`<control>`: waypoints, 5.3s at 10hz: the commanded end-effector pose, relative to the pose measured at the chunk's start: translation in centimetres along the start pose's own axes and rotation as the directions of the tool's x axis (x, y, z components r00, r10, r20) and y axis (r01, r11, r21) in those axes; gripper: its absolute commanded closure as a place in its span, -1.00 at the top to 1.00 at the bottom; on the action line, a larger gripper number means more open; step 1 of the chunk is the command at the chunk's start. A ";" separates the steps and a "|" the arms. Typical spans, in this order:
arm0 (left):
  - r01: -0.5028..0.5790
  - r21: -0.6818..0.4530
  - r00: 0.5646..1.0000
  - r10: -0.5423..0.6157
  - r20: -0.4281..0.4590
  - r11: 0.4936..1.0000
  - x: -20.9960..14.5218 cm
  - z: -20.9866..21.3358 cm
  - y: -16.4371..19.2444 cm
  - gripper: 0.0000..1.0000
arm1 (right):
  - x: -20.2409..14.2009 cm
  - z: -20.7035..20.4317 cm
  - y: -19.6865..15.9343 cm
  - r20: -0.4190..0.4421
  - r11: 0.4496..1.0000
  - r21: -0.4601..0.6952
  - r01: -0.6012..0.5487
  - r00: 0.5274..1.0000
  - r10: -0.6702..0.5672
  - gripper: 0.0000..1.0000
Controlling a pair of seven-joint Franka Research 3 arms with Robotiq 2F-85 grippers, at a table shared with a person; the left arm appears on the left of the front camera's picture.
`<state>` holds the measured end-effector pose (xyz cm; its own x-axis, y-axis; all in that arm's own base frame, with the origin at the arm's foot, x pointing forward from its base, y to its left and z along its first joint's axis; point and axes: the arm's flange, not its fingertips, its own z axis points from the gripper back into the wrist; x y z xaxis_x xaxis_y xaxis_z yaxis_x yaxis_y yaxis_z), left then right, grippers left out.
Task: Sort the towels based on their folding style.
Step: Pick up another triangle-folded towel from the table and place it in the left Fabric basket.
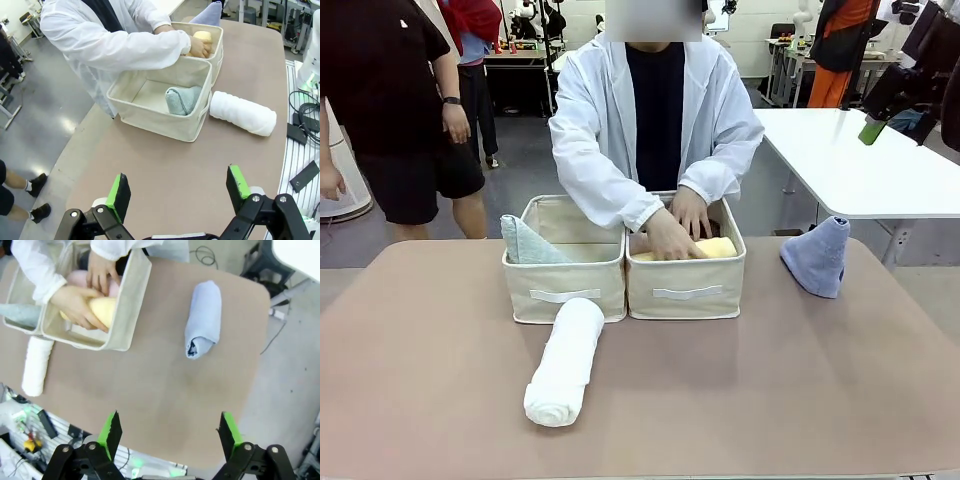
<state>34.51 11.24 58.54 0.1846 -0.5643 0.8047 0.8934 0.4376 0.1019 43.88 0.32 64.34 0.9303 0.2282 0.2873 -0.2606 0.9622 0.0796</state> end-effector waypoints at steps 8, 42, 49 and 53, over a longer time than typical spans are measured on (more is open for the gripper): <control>0.003 -0.005 1.000 -0.003 0.010 1.000 0.0 -0.1 -0.1 1.00 | 6.3 -12.7 -2.5 -0.041 0.955 -0.188 0.229 0.970 -0.240 1.00; 0.003 -0.005 1.000 -0.003 0.010 1.000 0.0 -0.1 -0.1 1.00 | 2.1 -6.8 1.4 -0.332 0.969 -0.177 0.173 0.916 -0.224 -1.00; 0.003 -0.005 1.000 -0.003 0.010 1.000 0.0 -0.1 -0.1 1.00 | -2.7 4.2 5.3 -0.275 0.978 -0.152 0.144 0.944 -0.182 -1.00; 0.003 -0.005 1.000 -0.003 0.010 1.000 0.0 -0.1 -0.1 1.00 | -1.6 4.4 7.3 -0.314 0.995 -0.099 0.023 0.948 -0.053 -0.64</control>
<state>34.53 11.21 58.53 0.1839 -0.5641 0.8049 0.8939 0.4365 0.1017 38.91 4.92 67.73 0.9921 0.1235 -0.0212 -0.1240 0.9920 -0.0233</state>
